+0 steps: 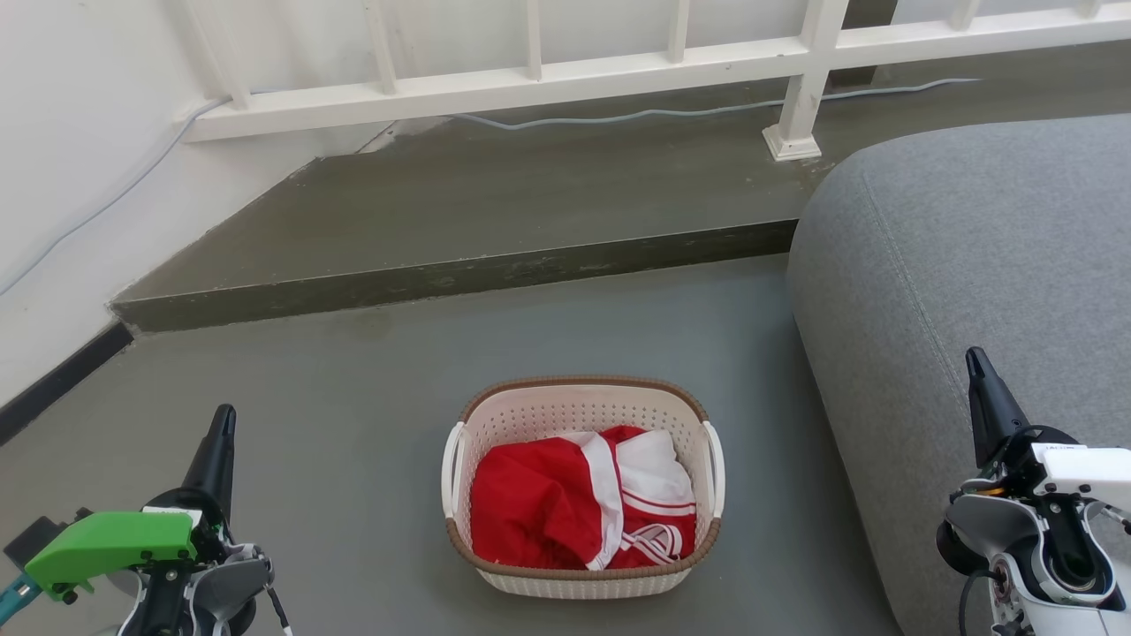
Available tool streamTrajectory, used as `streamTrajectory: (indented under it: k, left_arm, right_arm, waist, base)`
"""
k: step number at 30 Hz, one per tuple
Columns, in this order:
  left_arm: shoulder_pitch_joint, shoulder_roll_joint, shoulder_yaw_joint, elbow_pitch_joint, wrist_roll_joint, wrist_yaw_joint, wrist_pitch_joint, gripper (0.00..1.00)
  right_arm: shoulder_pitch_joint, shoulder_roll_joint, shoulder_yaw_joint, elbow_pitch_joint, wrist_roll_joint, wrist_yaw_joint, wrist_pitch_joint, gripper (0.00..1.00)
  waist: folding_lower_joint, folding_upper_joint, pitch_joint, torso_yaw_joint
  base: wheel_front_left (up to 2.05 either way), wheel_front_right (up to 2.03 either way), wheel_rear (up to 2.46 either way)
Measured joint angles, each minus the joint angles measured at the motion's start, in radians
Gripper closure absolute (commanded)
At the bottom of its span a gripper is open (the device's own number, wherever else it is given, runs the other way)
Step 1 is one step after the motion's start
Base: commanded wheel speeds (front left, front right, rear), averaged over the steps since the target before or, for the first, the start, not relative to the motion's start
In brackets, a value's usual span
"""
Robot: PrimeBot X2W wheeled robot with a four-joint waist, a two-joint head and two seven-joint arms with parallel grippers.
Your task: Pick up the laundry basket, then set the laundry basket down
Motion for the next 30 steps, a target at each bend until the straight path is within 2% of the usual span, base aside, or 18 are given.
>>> streamTrajectory:
  k: [30]
  left_arm:
    - [0.0,0.0,0.0,0.0,0.0,0.0,0.0,1.0]
  right_arm:
    - [0.0,0.0,0.0,0.0,0.0,0.0,0.0,1.0]
  waist:
    - [0.0,0.0,0.0,0.0]
  base:
    - [0.0,0.0,0.0]
